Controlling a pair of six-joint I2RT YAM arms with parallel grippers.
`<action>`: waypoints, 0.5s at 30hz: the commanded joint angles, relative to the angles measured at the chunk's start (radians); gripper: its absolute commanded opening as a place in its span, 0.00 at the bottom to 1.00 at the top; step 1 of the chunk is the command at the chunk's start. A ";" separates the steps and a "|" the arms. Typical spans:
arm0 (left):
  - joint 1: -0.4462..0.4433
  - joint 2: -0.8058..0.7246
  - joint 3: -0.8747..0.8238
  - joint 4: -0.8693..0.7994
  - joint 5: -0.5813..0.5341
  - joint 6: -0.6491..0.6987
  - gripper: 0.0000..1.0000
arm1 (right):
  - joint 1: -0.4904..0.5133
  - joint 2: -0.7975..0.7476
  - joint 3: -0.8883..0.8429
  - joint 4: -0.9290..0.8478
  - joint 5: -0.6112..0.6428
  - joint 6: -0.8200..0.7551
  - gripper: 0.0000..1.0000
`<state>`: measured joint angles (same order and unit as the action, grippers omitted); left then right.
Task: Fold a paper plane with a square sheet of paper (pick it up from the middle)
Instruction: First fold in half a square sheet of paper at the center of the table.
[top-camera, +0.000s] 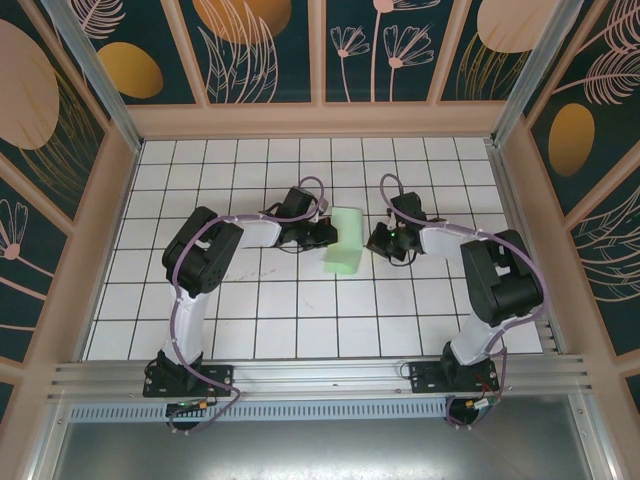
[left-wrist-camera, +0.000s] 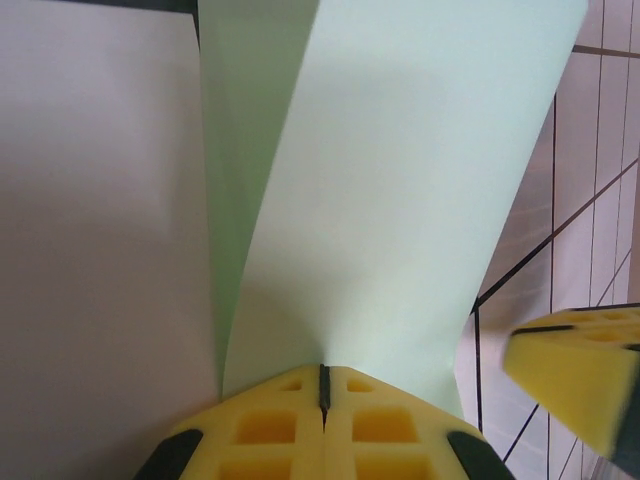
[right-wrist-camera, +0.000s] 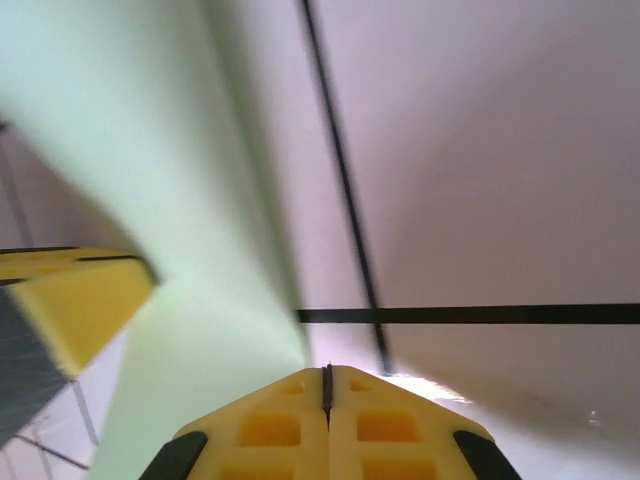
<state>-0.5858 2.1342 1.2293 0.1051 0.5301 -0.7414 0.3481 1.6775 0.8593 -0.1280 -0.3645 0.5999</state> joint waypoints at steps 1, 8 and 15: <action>-0.001 0.112 -0.081 -0.257 -0.144 0.009 0.00 | 0.034 -0.034 0.048 0.079 -0.016 -0.025 0.00; -0.002 0.110 -0.082 -0.258 -0.141 0.005 0.00 | 0.070 0.148 0.141 0.175 -0.101 0.000 0.00; -0.001 0.107 -0.093 -0.263 -0.148 0.005 0.00 | 0.024 0.188 0.058 0.260 -0.120 0.012 0.00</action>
<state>-0.5861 2.1334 1.2285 0.1055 0.5293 -0.7418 0.3973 1.8565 0.9554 0.0692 -0.4580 0.6079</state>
